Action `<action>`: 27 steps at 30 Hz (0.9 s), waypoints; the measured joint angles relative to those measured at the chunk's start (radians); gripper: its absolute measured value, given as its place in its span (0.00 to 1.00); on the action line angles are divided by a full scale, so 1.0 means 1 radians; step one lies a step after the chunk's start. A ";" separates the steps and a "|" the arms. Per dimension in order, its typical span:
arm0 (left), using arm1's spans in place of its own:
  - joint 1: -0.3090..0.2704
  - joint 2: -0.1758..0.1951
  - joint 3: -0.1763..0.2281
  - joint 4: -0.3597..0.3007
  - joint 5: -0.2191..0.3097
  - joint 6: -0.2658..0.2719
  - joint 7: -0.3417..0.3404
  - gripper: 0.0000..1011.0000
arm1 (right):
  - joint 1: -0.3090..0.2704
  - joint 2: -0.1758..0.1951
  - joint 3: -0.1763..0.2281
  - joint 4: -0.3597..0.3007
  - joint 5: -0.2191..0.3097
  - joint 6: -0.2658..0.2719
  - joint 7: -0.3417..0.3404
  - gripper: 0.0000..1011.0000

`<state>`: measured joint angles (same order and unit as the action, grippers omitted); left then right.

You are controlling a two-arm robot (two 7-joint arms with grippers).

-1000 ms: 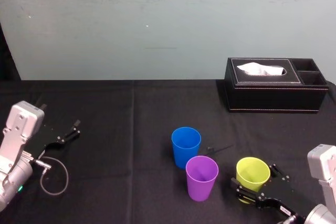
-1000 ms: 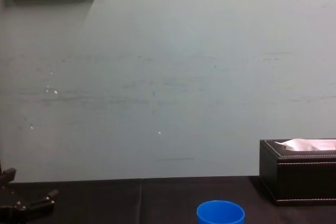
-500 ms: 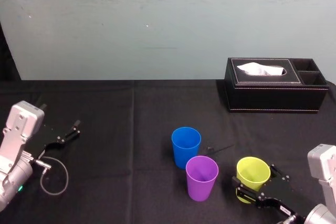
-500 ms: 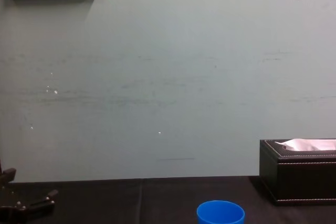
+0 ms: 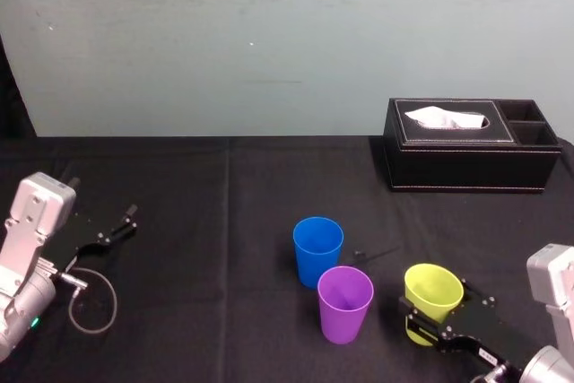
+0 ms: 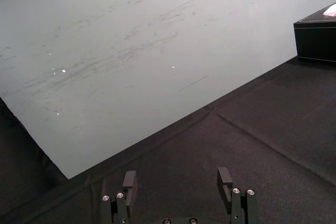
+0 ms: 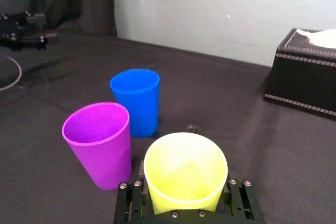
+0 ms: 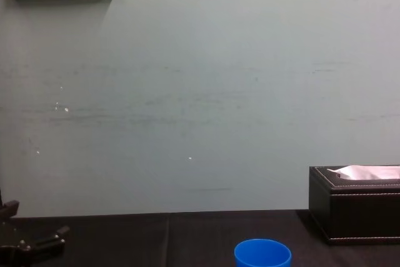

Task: Stack the three plastic cups sequentially using one hand.

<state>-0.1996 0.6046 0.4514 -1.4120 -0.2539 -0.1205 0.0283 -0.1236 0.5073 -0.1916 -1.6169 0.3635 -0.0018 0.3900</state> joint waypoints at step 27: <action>0.000 0.000 0.000 0.000 0.000 0.000 0.000 0.99 | 0.301 -0.063 -0.071 0.054 0.076 0.091 0.051 0.73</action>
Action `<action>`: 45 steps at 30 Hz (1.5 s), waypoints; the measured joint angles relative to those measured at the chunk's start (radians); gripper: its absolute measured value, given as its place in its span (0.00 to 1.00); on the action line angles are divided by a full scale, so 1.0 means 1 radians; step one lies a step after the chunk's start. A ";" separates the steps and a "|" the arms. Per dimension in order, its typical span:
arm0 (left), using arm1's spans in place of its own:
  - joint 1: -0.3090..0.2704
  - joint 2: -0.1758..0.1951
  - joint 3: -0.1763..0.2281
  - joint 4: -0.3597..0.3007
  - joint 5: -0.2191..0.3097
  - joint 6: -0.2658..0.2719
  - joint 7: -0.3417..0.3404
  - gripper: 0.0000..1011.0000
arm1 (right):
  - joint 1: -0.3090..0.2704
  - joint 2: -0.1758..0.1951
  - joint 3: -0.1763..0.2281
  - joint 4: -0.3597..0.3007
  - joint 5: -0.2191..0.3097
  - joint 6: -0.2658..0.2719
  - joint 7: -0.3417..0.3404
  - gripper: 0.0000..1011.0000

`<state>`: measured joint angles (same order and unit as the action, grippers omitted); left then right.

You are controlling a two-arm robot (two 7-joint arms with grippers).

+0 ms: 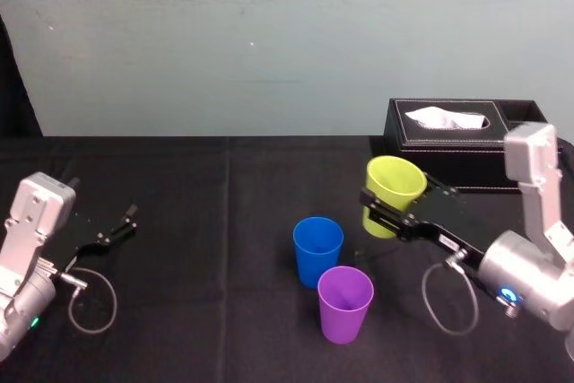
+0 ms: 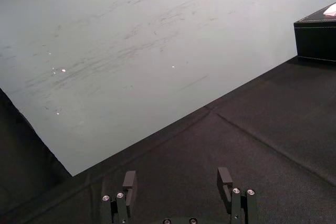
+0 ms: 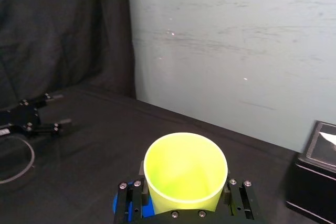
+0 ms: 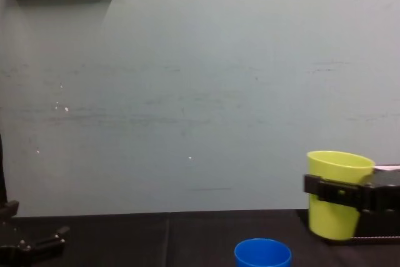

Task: Stack the three plastic cups sequentially using one hand.

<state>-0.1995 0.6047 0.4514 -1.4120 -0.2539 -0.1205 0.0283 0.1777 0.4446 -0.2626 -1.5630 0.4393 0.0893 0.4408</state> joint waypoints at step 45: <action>0.000 0.000 0.000 0.000 0.000 0.000 0.000 0.99 | 0.123 -0.028 -0.167 0.086 -0.031 -0.024 0.017 0.73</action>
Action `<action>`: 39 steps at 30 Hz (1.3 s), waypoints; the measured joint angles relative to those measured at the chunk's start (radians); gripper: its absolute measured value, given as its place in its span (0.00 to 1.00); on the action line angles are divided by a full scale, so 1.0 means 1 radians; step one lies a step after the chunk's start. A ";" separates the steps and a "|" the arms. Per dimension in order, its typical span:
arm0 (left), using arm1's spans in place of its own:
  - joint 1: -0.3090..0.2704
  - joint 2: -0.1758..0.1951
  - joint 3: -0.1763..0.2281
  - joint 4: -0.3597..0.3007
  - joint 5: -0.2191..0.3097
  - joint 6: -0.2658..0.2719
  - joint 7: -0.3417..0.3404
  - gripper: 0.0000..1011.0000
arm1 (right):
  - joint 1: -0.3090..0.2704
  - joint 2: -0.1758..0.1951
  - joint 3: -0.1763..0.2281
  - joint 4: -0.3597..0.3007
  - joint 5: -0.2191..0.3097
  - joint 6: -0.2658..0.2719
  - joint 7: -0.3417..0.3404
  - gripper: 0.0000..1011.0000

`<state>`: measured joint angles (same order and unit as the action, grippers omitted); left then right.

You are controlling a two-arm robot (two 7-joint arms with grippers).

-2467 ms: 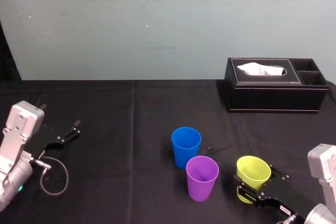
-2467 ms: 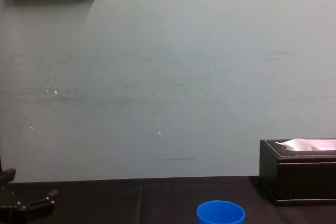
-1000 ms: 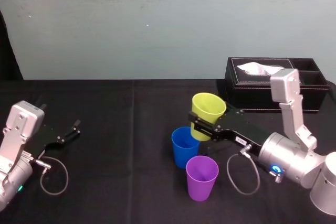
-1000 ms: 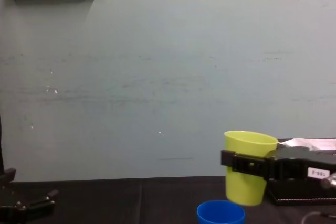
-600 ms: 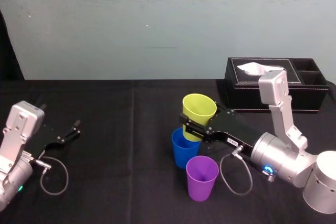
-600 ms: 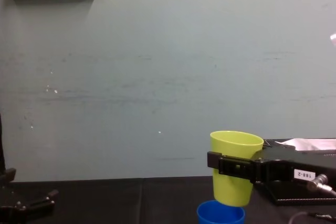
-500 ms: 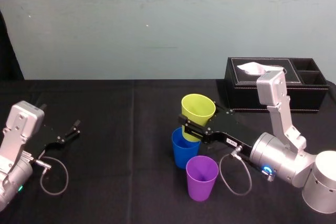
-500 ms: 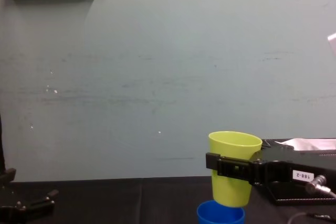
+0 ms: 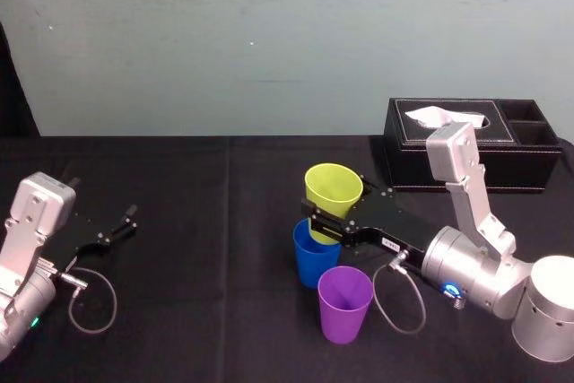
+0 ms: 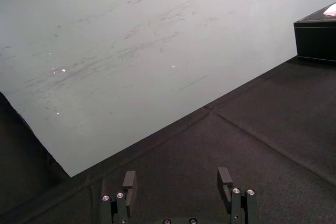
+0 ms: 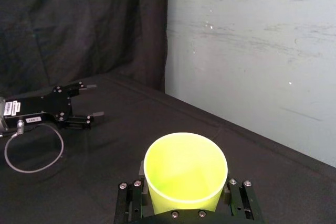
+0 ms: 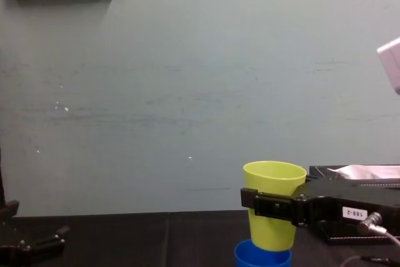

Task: Stack the three plastic cups sequentially using one hand.

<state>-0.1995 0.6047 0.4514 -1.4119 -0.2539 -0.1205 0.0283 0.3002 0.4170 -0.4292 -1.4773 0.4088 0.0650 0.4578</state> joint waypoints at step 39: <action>0.000 0.000 0.000 0.000 0.000 0.000 0.000 0.99 | 0.025 -0.029 -0.020 0.066 -0.027 0.005 0.007 0.73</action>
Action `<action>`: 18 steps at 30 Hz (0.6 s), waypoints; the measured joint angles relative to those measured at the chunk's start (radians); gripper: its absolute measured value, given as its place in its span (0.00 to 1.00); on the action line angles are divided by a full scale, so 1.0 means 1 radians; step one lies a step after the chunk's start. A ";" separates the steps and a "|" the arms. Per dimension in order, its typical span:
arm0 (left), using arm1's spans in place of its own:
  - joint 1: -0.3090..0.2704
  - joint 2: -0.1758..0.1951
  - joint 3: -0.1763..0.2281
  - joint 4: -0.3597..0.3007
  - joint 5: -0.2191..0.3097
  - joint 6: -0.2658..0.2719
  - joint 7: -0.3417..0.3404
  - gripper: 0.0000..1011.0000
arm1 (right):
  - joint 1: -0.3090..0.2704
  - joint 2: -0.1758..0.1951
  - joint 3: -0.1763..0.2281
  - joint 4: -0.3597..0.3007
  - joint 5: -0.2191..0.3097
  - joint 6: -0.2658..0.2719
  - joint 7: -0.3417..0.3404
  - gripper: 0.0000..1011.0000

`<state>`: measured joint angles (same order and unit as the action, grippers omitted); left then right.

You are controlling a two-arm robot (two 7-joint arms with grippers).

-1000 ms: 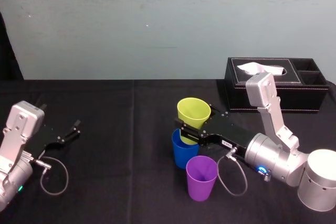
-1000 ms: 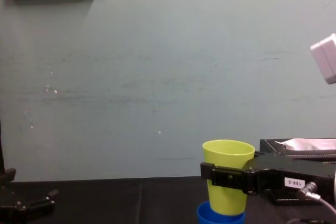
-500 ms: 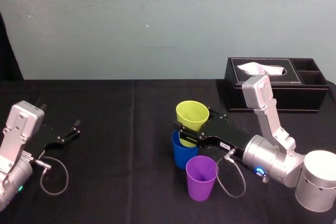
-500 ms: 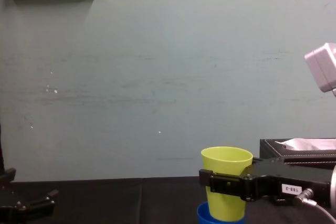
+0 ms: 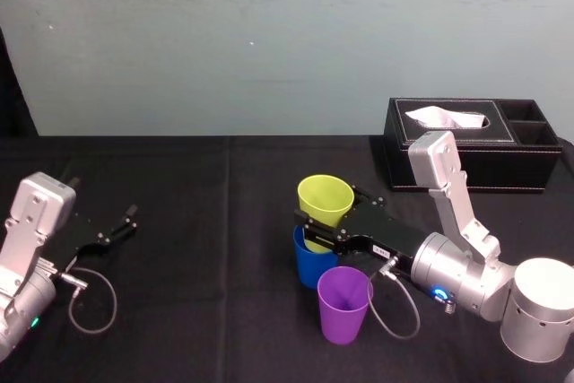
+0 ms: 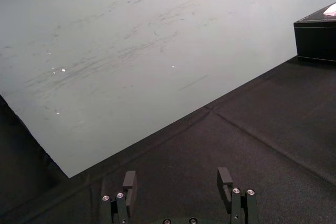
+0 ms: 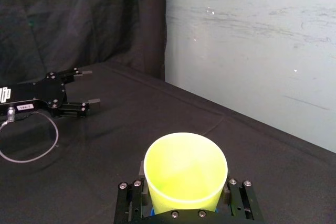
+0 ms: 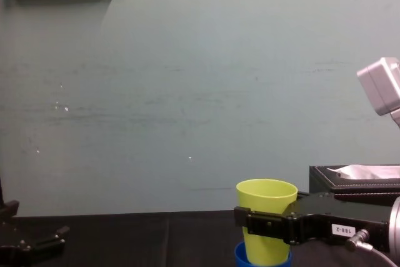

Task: Stack the three plastic cups sequentially using one hand.

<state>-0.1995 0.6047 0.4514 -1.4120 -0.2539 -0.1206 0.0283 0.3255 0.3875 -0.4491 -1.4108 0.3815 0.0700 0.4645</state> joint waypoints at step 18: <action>0.000 0.000 0.000 0.000 0.000 0.000 0.000 0.99 | 0.005 -0.004 -0.004 0.011 -0.016 -0.012 0.000 0.73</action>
<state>-0.1995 0.6047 0.4514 -1.4120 -0.2539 -0.1205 0.0283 0.3302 0.3833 -0.4528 -1.3999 0.3652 0.0581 0.4645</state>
